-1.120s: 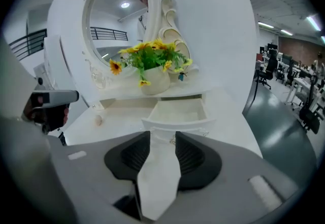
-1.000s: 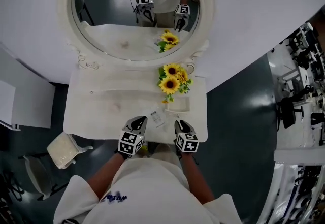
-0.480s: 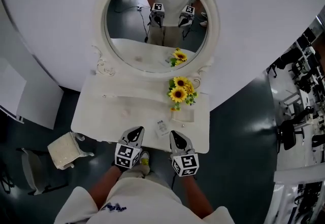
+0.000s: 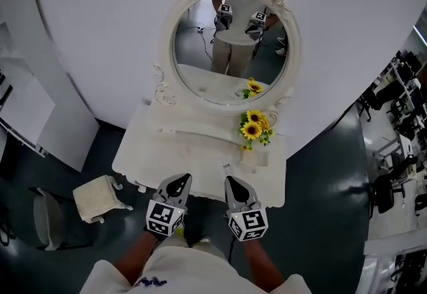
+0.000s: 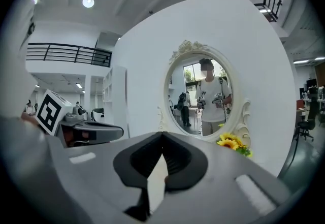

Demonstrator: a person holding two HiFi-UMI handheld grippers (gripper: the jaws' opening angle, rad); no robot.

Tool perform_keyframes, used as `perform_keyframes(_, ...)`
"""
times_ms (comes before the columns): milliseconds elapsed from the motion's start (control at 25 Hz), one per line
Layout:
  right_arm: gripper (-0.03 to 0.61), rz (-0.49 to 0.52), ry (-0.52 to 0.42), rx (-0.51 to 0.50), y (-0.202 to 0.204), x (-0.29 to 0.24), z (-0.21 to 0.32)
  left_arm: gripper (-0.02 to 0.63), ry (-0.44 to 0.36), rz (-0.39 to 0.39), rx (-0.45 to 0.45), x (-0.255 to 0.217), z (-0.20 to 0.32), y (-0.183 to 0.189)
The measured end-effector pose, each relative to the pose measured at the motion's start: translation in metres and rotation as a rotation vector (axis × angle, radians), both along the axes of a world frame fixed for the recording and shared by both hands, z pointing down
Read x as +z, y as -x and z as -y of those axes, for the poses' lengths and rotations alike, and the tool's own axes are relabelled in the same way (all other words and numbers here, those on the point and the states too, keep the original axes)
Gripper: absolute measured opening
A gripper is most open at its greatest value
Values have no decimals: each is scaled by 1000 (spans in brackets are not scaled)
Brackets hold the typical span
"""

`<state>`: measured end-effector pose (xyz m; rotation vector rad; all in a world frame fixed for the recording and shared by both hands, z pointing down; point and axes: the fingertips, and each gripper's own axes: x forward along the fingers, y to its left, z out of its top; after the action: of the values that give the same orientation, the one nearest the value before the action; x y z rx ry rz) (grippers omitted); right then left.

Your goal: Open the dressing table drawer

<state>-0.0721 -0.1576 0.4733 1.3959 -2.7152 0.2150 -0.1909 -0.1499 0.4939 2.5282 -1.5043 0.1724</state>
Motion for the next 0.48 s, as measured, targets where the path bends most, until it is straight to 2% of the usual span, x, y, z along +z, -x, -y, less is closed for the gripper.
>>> perform_keyframes(160, 11, -18, -51, -36, 28, -24, -7, 9, -46, -33, -23, -17, 0, 21)
perform_keyframes(320, 11, -2, -91, -33, 47, -41, -6, 9, -104, 8, -1, -32, 2, 32)
perform_keyframes(480, 11, 15, -113, -17, 60, -49, -3, 9, -121, 16, 14, -41, 6, 45)
